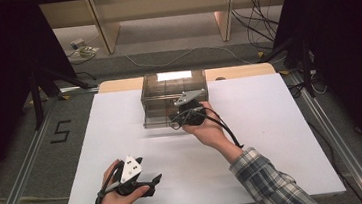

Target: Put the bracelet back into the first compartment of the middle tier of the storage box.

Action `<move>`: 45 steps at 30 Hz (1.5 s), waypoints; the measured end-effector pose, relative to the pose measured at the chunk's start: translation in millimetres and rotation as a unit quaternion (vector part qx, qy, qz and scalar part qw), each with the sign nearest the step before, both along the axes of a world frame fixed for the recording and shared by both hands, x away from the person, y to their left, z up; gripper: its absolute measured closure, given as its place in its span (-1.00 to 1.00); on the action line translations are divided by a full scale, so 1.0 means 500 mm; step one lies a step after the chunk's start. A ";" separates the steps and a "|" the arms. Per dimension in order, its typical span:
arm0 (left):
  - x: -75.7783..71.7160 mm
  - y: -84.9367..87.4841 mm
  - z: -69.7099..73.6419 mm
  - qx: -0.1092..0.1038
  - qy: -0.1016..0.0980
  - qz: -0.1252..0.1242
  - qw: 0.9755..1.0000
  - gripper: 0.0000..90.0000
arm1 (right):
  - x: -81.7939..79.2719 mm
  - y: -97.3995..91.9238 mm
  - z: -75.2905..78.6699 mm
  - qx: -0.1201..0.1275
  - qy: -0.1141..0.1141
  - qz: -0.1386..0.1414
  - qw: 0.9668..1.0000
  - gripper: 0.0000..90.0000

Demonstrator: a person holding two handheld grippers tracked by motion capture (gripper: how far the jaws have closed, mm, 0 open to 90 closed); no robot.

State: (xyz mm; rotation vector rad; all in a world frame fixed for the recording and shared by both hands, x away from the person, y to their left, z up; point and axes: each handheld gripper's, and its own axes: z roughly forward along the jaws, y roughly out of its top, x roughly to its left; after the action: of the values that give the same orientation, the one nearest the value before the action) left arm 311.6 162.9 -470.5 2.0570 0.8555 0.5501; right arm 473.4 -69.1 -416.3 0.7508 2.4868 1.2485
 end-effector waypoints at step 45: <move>0.000 -0.001 -0.001 0.000 0.003 -0.003 1.000 -0.63 | 0.051 0.007 -0.026 -0.013 0.025 -0.019 0.999 0.96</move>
State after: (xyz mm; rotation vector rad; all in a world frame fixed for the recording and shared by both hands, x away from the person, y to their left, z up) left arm 311.7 162.2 -471.0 2.0607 0.8529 0.5408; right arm 498.9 -65.6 -429.3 0.8284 2.5120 1.1959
